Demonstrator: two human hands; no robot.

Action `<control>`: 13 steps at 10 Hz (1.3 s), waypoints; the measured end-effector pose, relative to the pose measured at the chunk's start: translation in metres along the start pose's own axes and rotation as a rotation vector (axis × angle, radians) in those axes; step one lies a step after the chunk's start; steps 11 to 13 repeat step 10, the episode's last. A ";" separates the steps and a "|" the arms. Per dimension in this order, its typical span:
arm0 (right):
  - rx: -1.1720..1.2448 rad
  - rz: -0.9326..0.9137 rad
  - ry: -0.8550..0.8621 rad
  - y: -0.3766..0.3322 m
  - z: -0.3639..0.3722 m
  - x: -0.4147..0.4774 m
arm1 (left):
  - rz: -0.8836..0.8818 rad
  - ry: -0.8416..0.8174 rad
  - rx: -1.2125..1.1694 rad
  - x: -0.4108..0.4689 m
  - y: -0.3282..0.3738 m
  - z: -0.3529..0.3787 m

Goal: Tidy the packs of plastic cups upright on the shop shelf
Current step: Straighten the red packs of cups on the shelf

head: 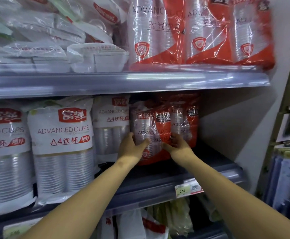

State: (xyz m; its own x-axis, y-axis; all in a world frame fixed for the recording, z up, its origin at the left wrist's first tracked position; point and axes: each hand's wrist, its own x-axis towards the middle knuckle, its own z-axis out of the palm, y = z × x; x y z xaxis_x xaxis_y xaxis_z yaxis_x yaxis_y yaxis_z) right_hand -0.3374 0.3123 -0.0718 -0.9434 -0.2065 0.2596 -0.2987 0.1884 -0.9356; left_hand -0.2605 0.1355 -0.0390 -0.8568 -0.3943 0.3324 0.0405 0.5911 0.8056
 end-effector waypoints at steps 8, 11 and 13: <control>-0.006 0.025 -0.091 -0.017 -0.019 -0.027 | 0.086 -0.049 -0.132 -0.023 -0.006 -0.001; -0.162 -0.063 0.144 -0.036 -0.029 -0.054 | 0.203 0.051 -0.118 -0.065 -0.009 -0.026; -0.162 -0.063 0.144 -0.036 -0.029 -0.054 | 0.203 0.051 -0.118 -0.065 -0.009 -0.026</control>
